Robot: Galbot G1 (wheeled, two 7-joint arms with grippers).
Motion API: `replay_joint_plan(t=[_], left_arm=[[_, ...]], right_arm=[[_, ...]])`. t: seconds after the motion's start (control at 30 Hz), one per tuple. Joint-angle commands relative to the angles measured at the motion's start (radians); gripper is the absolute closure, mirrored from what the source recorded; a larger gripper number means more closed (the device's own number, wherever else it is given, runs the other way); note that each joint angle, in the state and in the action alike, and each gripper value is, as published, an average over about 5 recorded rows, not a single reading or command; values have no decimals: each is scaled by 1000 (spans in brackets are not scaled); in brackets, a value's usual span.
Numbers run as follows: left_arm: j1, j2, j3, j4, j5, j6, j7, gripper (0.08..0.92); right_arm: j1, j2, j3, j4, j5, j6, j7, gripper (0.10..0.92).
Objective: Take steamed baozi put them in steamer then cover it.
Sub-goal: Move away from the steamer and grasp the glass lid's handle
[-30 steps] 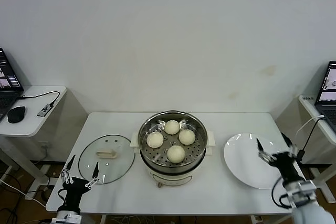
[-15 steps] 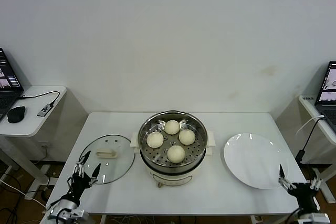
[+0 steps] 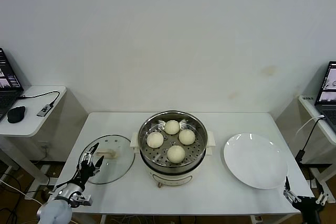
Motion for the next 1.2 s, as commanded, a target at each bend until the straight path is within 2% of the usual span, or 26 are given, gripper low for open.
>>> replay_joint_plan(t=[0.03, 0.87, 0.97, 1.2], left_arm=[[-119, 10, 62, 124, 46, -1, -7, 177], [-242, -8, 111, 249, 46, 6, 6, 180], [-247, -11, 115, 263, 46, 4, 9, 222], [-247, -17, 118, 273, 43, 0, 6, 424]], right_arm=[[-15, 26, 14, -4, -9, 4, 5, 203], [-7, 27, 1, -47, -37, 19, 0, 203], [-4, 27, 0, -51, -38, 19, 0, 203], [-2, 26, -2, -57, -41, 21, -1, 203]])
